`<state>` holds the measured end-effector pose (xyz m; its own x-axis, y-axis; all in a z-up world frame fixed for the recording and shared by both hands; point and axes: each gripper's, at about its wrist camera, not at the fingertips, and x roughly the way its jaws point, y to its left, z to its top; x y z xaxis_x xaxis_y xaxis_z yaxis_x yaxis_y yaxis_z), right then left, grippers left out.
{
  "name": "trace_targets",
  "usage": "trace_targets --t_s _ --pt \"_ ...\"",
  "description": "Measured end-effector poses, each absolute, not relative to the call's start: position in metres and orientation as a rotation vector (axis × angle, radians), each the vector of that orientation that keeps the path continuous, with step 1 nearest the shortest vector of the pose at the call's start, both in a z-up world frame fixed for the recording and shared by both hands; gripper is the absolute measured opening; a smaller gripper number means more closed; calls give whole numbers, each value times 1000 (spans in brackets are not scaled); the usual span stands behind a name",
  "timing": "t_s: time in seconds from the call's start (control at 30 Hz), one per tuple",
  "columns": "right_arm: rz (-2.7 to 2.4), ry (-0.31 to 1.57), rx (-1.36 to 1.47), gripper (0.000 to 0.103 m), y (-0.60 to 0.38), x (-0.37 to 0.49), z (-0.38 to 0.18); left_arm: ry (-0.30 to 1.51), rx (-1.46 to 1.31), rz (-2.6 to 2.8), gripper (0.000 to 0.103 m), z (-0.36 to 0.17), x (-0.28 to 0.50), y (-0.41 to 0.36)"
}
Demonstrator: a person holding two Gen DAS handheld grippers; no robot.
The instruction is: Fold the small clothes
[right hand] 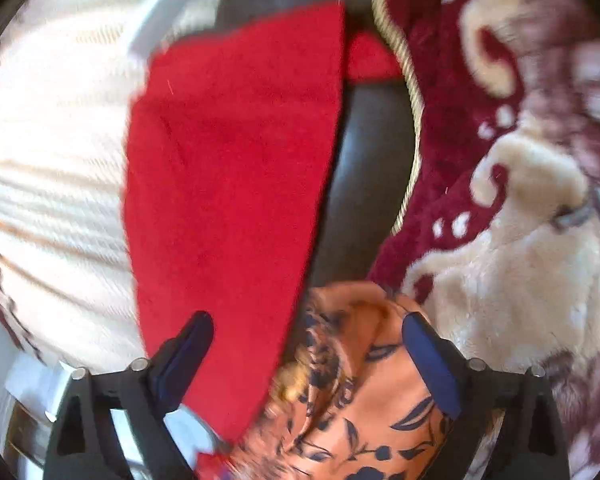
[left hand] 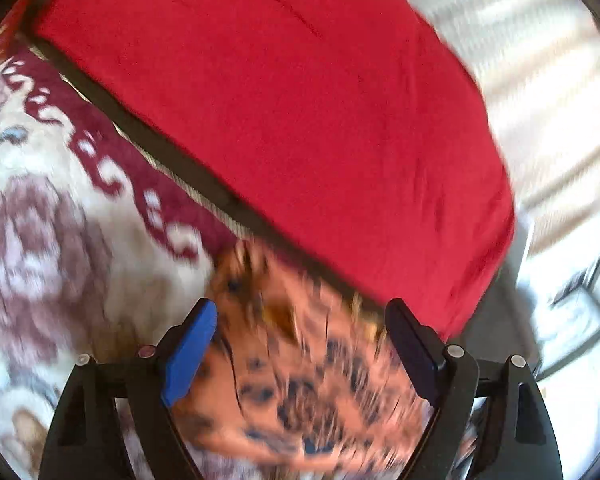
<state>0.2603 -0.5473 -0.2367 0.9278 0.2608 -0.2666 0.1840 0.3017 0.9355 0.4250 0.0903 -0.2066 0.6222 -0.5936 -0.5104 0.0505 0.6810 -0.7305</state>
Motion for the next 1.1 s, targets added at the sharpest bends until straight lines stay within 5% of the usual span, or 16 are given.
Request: trace_targets --t_s 0.13,0.3,0.53,0.8,1.1 --pt "96 531 1239 89 -539 256 -232 975 -685 -400 85 -231 420 66" --pt "116 832 630 37 -457 273 -195 1018 -546 -398 84 -232 428 50" --pt "139 991 310 38 -378 331 -225 1013 -493 -441 84 -225 475 28" --pt "22 531 604 44 -416 345 -211 679 -685 -360 84 -209 492 54" --pt "244 772 470 48 -376 334 -200 771 -486 -329 86 -193 448 33"
